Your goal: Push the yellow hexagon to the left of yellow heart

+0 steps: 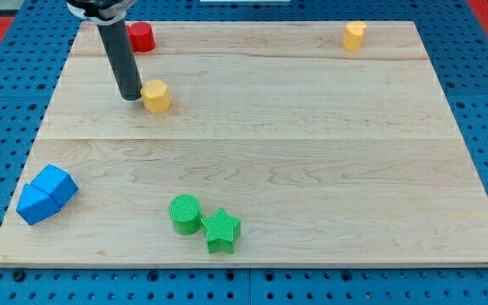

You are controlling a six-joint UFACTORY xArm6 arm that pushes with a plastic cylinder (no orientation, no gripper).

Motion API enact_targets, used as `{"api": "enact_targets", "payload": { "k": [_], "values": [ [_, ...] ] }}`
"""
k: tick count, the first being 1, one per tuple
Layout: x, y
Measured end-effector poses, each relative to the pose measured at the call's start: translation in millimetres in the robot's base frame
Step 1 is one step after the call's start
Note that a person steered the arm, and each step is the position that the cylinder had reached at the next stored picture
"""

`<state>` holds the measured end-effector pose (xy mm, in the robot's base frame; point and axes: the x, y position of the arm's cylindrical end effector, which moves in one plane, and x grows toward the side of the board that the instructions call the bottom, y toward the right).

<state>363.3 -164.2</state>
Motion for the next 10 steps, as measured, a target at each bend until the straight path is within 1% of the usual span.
{"api": "enact_targets", "payload": {
  "k": [1,2,3,4,5,6,7,8,9,10],
  "values": [
    [0,26],
    [-2,89],
    [10,119],
    [22,127],
    [30,160],
    [1,183],
    [-11,209],
    [-11,229],
    [-28,237],
    [-49,233]
  ]
}}
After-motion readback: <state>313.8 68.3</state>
